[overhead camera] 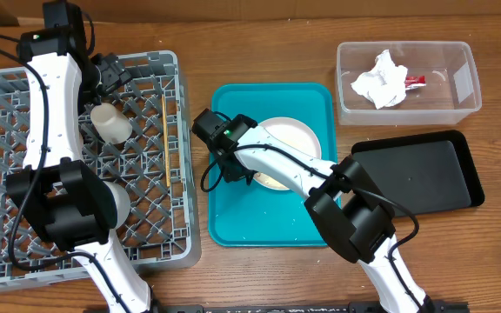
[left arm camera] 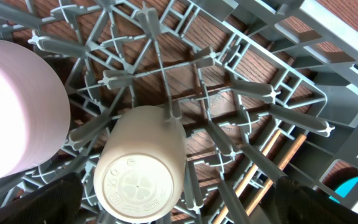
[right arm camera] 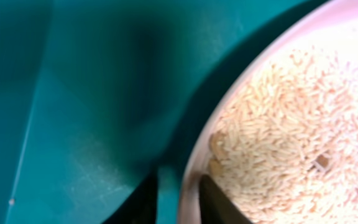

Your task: Sort waste into correct bins and load items into the dishwasher

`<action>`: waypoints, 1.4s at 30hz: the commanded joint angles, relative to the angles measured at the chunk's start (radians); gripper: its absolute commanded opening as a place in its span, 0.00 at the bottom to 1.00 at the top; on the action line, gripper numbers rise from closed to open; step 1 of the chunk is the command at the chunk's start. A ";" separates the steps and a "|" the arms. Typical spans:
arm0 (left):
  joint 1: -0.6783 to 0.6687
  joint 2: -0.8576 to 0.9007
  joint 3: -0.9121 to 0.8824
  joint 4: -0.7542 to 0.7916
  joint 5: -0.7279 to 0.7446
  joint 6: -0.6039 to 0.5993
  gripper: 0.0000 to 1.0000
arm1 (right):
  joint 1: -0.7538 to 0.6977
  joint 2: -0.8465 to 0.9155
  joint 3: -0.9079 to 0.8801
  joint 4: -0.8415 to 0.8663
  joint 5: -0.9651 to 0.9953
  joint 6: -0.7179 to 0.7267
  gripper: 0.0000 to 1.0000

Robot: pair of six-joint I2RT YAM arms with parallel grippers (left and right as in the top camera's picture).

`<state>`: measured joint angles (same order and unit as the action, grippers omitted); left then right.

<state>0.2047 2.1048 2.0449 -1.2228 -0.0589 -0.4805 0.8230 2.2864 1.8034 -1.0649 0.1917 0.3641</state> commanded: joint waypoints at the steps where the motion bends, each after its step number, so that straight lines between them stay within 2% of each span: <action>1: -0.002 -0.001 0.023 0.001 0.007 -0.018 1.00 | 0.018 0.013 -0.006 0.014 0.004 0.008 0.18; 6: -0.002 -0.001 0.023 0.001 0.007 -0.017 1.00 | 0.028 0.012 0.006 0.011 0.045 0.015 0.04; 25: -0.002 -0.001 0.023 0.001 0.007 -0.018 1.00 | 0.027 0.012 0.280 -0.123 0.134 0.041 0.04; 42: -0.002 -0.001 0.023 0.001 0.007 -0.017 1.00 | 0.027 0.012 0.351 -0.262 0.281 0.083 0.04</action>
<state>0.2047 2.1048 2.0449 -1.2228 -0.0589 -0.4805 0.8467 2.2978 2.0888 -1.3117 0.4042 0.4179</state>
